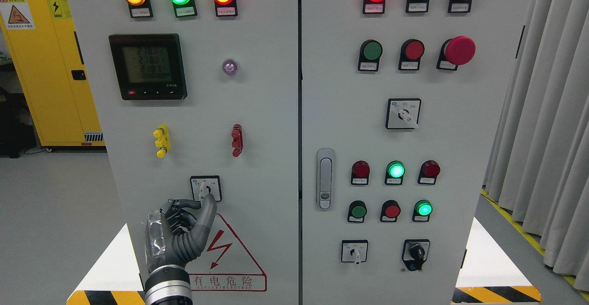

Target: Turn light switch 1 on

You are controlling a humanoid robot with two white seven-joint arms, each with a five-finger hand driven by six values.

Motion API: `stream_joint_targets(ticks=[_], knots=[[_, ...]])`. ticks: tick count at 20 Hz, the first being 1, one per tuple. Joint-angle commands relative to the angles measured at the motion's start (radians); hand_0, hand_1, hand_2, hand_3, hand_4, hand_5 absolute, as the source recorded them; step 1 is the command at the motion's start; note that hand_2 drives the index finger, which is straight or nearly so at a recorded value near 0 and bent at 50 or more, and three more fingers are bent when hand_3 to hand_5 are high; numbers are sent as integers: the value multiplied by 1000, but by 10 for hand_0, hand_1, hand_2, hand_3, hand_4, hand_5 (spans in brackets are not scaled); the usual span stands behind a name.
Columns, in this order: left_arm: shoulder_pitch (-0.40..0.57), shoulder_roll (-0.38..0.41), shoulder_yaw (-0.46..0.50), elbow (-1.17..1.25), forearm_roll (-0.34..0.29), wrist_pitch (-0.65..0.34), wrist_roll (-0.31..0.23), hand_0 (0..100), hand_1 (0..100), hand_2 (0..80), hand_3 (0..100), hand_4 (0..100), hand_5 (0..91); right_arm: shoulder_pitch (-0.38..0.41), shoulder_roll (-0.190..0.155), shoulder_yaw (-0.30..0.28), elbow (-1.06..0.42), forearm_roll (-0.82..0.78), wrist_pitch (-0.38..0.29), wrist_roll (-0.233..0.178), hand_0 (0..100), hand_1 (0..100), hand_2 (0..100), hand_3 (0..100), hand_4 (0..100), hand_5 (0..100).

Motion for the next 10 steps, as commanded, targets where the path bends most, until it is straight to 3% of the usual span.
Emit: stream_joint_targets(ticks=[1, 10], knots=[[-13, -3, -4, 23, -4, 1, 0, 230, 630, 599, 921, 902, 880, 0, 0, 0, 0, -29, 1, -1, 0, 500, 40, 0, 0, 0], [-23, -3, -4, 29, -6, 1, 0, 235, 627, 598, 922, 902, 880, 0, 0, 0, 0, -29, 1, 1, 0, 500, 40, 0, 0, 0]])
